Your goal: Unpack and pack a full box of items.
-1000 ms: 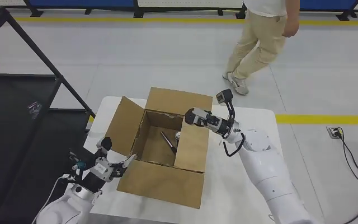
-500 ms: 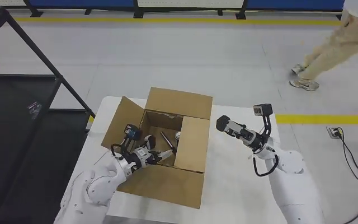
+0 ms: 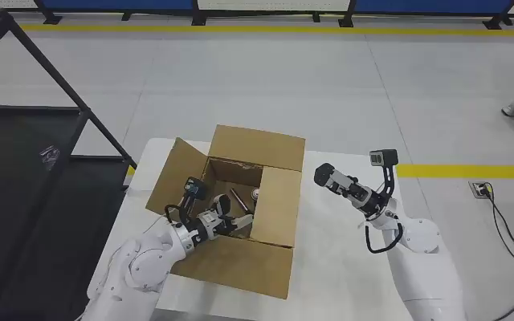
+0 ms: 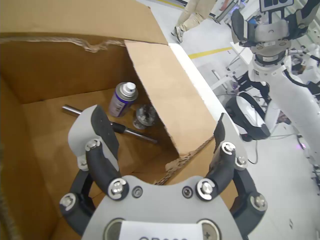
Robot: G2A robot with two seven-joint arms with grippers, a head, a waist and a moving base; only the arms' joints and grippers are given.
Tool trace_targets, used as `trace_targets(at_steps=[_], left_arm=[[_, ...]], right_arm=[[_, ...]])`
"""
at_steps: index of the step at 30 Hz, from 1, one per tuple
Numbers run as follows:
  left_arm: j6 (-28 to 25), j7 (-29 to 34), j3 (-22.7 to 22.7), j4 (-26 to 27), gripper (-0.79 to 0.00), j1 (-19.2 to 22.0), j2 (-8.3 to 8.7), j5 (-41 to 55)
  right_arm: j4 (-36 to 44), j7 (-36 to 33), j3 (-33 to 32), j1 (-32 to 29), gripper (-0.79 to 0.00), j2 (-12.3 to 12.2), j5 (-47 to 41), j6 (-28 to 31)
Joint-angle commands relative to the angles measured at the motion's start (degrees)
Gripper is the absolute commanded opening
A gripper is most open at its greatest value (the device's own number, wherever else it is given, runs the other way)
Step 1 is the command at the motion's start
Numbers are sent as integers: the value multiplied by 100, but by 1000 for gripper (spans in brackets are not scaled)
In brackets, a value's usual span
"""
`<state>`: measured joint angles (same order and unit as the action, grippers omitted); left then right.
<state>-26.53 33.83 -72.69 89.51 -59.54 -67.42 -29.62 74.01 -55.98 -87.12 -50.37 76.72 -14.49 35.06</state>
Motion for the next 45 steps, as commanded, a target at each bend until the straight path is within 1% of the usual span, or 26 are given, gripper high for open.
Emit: trace_targets(at_steps=[1,7,13,15,19,24,29,33,38,41,45], left_arm=[[31,262,182,-196,0,231,-23,114],[161,1067,771,-1103,0,974,-154,1025],[166,1634,1199,-1945,0,1553,-295,1937],[199,1652,1319,-2127,0,1697,-334,1963],[94,1826,1480,-2345,0,1890,-398,2295],[-8,1796,1427,-2408,0,2003,-413,2629],[-87,1995,1281,-2226,0,1995,-388,3147],[-93,2126,1252,-2038,0,1996,-385,3472],[-66,1998,1411,-1972,0,2117,-437,3488],[-64,1738,1572,-1980,0,2220,-501,3436],[-119,1448,1849,-1864,0,2352,-605,3359]], right_arm=[[43,44,-31,-38,0,-21,-24,15],[98,166,-291,-262,0,-119,-82,46],[126,237,-503,-459,0,-208,-176,56],[145,257,-553,-507,0,-234,-223,68],[199,271,-619,-583,0,-281,-281,98],[174,265,-617,-606,0,-327,-355,112],[131,220,-608,-605,0,-371,-480,181],[68,190,-640,-592,0,-410,-622,252],[211,162,-829,-766,0,-477,-795,448],[383,183,-1016,-970,0,-523,-964,542],[636,221,-1233,-1305,0,-575,-1132,677]])
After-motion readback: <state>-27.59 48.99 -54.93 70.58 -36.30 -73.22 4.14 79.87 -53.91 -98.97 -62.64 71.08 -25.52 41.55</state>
